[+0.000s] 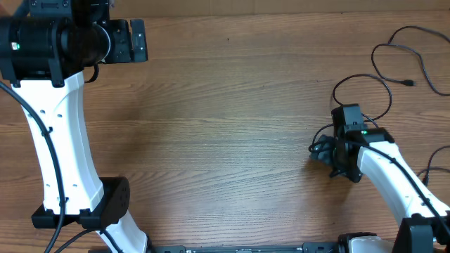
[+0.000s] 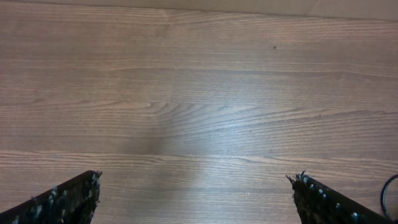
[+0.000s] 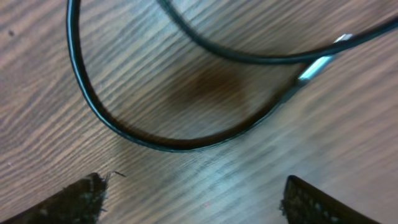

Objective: Untangle cables

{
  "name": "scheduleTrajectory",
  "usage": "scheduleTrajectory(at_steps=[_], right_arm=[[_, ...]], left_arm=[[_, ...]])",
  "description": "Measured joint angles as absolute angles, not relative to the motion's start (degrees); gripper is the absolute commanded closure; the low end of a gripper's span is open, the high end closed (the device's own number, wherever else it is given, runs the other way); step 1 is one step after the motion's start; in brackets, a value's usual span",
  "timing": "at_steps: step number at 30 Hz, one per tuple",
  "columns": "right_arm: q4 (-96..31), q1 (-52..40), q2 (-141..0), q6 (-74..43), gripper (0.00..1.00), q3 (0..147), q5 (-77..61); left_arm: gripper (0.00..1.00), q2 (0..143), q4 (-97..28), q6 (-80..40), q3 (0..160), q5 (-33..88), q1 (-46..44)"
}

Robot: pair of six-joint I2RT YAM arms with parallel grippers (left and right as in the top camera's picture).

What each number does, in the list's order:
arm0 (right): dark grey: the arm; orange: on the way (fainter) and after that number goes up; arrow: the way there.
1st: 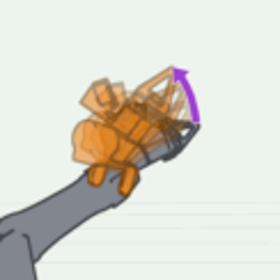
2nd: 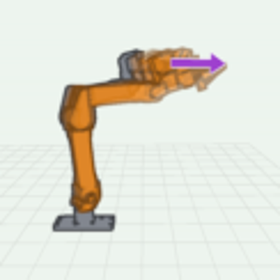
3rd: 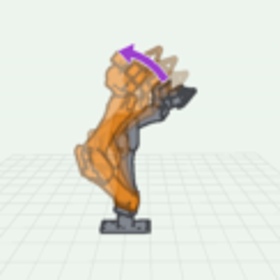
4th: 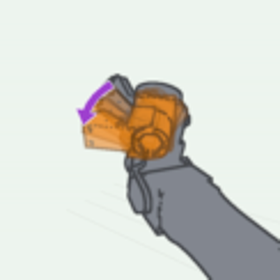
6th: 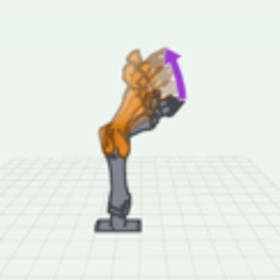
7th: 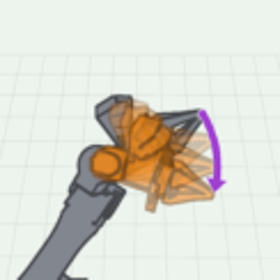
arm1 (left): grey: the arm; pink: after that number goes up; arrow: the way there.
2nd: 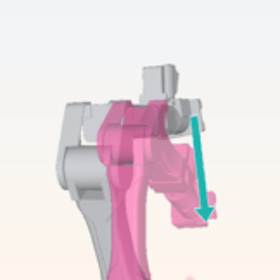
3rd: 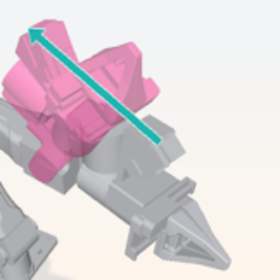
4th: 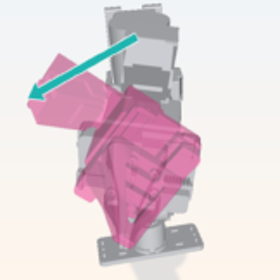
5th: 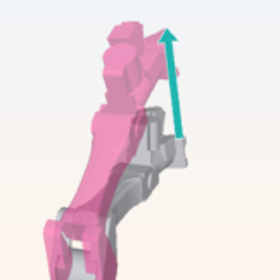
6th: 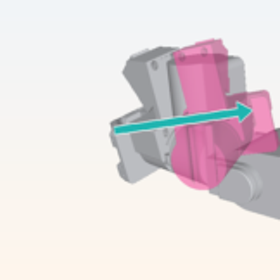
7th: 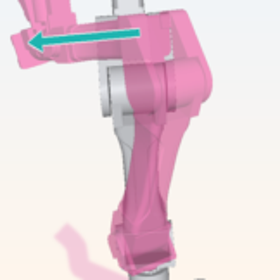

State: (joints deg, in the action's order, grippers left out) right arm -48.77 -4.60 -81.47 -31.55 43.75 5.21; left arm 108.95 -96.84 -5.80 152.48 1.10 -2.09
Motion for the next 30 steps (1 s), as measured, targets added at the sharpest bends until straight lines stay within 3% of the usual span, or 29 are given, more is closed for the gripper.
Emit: scheduleTrajectory(at_steps=[8, 17, 30], right_arm=[[-41.8, -4.6, -81.3, -28.9, 0.00, 36.4, 3.0], [-36.8, -2.3, -81.5, -28.3, 0.00, 36.4, 5.5], [-11.9, 3.4, -90.8, -23.4, 0.00, 38.4, 5.3]], left_arm=[[0.01, 108.9, -96.9, -5.8, 152.2, 1.1, -2.1], [0.00, 108.9, -96.9, -5.8, 152.2, 1.1, -2.1], [0.01, 108.9, -96.9, -5.8, 152.2, 1.1, -2.1]])
